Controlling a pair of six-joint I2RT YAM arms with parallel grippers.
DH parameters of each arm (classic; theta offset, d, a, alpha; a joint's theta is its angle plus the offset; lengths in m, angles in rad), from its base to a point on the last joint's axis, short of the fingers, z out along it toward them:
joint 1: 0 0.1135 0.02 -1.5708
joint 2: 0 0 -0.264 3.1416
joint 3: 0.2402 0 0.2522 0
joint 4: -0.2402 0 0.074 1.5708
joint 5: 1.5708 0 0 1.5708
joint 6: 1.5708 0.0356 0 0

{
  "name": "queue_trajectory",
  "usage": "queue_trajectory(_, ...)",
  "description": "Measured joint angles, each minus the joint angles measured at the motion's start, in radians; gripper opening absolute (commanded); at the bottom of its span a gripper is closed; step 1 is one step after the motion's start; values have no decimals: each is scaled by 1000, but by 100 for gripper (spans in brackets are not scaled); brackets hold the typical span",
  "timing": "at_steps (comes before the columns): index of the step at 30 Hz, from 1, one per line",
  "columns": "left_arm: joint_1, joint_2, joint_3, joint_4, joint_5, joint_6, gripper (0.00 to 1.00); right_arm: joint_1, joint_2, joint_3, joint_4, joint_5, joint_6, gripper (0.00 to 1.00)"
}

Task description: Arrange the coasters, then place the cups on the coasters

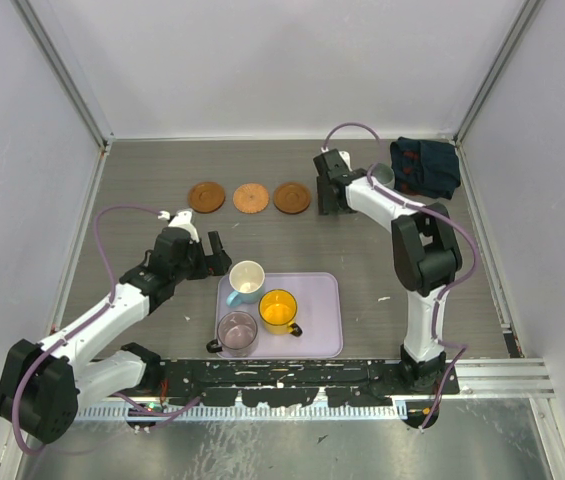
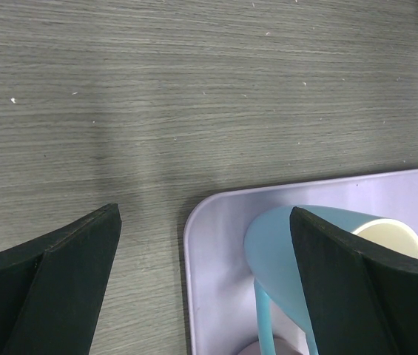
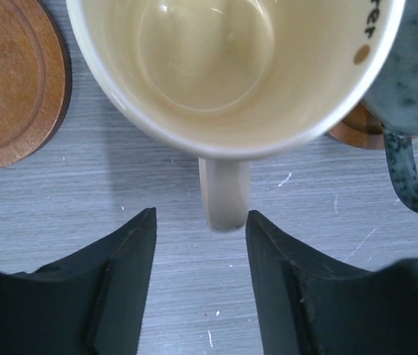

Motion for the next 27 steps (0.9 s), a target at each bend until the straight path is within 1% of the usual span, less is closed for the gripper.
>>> queue_trajectory(7, 0, -25, -6, 0, 0, 0, 98, 0, -90, -30, -6, 0, 2, 64)
queue_trajectory(15, 0, -70, -6, -11, 4, 11, 98, 0, -252, -98, 14, -8, 14, 64)
queue_trajectory(18, 0, -103, -6, -30, 23, 22, 98, 0, -347, -183, 58, -39, 13, 62)
queue_trajectory(21, 0, -170, -10, -40, 47, 34, 98, 0, -449, -288, 108, -89, 11, 60)
queue_trajectory(24, -6, -240, -14, -51, 74, 35, 98, 11, -558, -403, 138, -143, 15, 61)
queue_trajectory(27, -29, -277, -14, -71, 90, 35, 98, 63, -632, -486, 153, -156, 20, 63)
